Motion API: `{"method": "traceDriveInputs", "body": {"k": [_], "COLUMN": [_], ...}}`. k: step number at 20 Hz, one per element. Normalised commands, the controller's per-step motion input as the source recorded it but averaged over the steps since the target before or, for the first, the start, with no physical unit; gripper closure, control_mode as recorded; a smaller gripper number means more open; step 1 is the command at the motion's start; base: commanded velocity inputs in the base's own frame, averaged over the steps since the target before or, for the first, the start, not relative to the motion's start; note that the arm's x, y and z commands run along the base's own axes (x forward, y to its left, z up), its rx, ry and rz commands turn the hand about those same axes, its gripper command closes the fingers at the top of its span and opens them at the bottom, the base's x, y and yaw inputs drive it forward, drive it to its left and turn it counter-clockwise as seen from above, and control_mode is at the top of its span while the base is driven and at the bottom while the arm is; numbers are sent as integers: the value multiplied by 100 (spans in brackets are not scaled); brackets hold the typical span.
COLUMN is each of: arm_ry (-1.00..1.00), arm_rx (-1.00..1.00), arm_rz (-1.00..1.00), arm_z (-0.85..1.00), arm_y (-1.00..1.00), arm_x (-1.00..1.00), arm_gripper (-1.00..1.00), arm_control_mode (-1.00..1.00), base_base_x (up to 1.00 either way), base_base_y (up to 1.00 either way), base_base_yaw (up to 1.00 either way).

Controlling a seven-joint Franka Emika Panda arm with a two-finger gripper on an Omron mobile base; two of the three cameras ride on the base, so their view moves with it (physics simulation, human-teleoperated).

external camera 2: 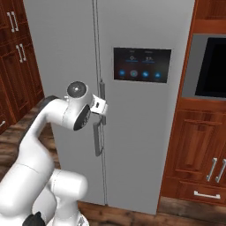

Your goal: Open the fridge, remove the kiwi, cucumber, and chicken drumstick, and place them on any counter.

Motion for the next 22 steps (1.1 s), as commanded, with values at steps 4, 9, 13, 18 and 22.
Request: {"method": "traceDriveInputs", "body": {"k": [4,9,13,18,22], "arm_ry": [-1,-7,0,-3,-8], "arm_rx": [6,6,6,3,4], "arm_rz": [0,6,0,0,0], "arm_z": [-9,-1,0,0,0], "arm_y": [-8,0,0,0,0], "arm_x": [44,66,90,75,59], "arm_gripper": [-100,-100,-100,-100,-100], "arm_control_mode": [-100,-100,-100,-100,-100], "base_base_x": [0,0,0,0,0], "base_base_y": [0,0,0,0,0], "base_base_yaw": [0,0,0,0,0]}}
